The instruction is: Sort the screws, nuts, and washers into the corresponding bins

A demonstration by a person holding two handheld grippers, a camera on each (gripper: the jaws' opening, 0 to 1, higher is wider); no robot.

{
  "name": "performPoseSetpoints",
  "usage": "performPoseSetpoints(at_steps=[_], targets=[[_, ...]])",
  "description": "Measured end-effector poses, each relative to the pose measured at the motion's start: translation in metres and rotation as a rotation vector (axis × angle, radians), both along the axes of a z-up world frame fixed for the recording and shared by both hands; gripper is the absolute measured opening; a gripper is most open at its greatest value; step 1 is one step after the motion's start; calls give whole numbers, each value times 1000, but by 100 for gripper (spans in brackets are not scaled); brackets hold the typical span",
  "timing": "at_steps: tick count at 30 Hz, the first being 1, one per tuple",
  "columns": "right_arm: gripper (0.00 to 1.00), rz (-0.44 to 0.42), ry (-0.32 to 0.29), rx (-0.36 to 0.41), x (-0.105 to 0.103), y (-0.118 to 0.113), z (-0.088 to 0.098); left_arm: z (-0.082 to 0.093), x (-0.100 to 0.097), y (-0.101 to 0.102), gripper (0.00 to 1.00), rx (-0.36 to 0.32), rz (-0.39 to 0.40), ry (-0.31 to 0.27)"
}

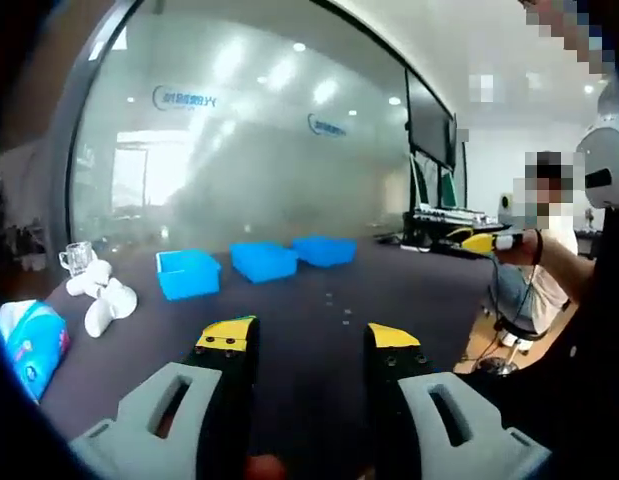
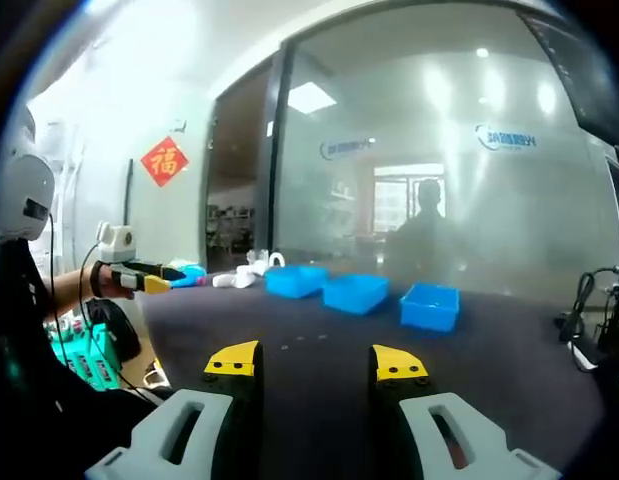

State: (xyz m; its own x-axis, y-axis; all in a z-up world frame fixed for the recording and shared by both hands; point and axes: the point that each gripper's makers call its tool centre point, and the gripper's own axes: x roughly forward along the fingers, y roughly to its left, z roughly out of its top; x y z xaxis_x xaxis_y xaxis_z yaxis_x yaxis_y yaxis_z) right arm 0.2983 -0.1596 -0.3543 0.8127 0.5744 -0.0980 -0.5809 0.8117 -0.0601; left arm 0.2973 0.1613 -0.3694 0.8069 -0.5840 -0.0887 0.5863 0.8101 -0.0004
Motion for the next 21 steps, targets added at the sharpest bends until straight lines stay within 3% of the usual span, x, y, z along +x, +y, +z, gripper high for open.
performPoseSetpoints(at_steps=[1, 9, 21], targets=[[38, 11, 4, -6, 1, 2, -2, -3, 0, 2, 41, 27, 12, -4], [38, 85, 58, -90, 10, 9, -14, -5, -7, -3, 41, 15, -10, 3], [38, 237, 80, -240, 21, 39, -9, -2, -15, -4, 41, 48, -24, -4]])
